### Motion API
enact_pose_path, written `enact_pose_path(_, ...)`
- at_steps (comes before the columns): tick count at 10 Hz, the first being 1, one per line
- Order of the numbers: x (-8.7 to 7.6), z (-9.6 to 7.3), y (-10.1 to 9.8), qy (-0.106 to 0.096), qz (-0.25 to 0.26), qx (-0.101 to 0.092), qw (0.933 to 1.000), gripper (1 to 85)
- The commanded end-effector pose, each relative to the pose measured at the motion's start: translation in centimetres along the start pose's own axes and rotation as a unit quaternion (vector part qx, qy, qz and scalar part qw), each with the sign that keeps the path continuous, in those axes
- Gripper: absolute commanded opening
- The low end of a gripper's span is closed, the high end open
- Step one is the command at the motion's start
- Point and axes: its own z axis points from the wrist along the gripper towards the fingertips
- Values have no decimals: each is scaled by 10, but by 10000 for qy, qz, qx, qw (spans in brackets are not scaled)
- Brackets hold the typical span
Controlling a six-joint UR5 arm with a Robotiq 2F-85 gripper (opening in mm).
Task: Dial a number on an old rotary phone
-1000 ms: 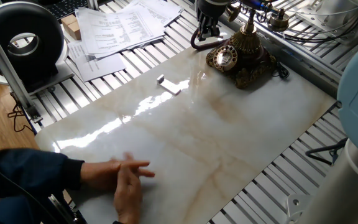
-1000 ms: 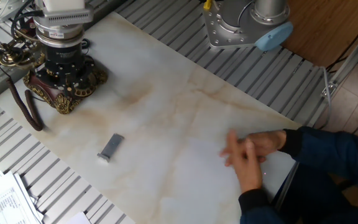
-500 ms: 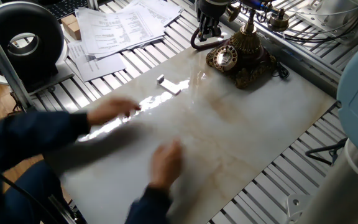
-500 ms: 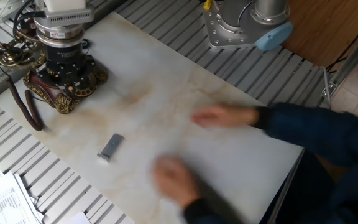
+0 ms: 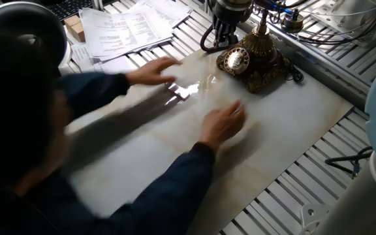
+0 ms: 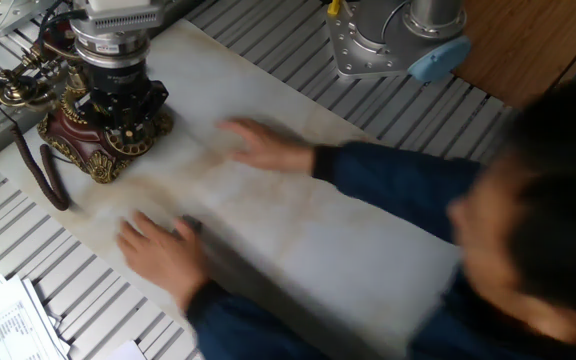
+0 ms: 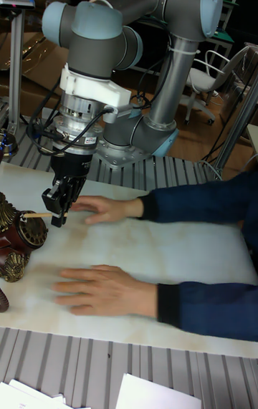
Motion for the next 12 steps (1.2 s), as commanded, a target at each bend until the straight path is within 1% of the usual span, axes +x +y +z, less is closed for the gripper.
enact_pose_path(1,0,2,2,-100,-8,24,9999,20)
enact_pose_path(2,2,4,1,-119,-43,32,9999,20)
enact_pose_path(3,-1,5,4,-212,-66,-14,9998,20)
enact_pose_path(6,-2,6,8,-192,-207,-20,9996,20)
enact_pose_path(9,-1,9,9,-222,-262,-22,9994,20)
enact_pose_path(12,5,10,6,-145,-303,8,9994,20)
